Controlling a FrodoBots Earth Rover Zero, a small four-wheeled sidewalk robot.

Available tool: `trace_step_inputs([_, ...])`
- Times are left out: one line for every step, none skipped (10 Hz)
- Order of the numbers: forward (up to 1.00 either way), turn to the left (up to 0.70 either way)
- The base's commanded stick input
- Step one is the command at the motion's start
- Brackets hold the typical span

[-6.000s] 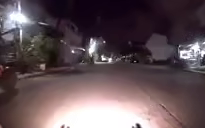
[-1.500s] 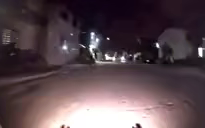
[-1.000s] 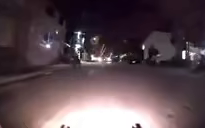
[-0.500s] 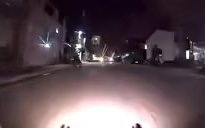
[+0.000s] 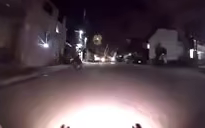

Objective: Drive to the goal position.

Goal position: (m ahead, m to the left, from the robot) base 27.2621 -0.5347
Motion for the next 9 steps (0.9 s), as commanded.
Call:
trace_step_inputs([0.85, 0.00])
trace_step_inputs([0.85, 0.00])
trace_step_inputs([0.85, 0.00])
trace_step_inputs([0.85, 0.00])
trace_step_inputs([0.85, 0.00])
trace_step_inputs([0.85, 0.00])
trace_step_inputs([0.85, -0.03])
trace_step_inputs([0.85, -0.34])
trace_step_inputs([0.85, -0.34])
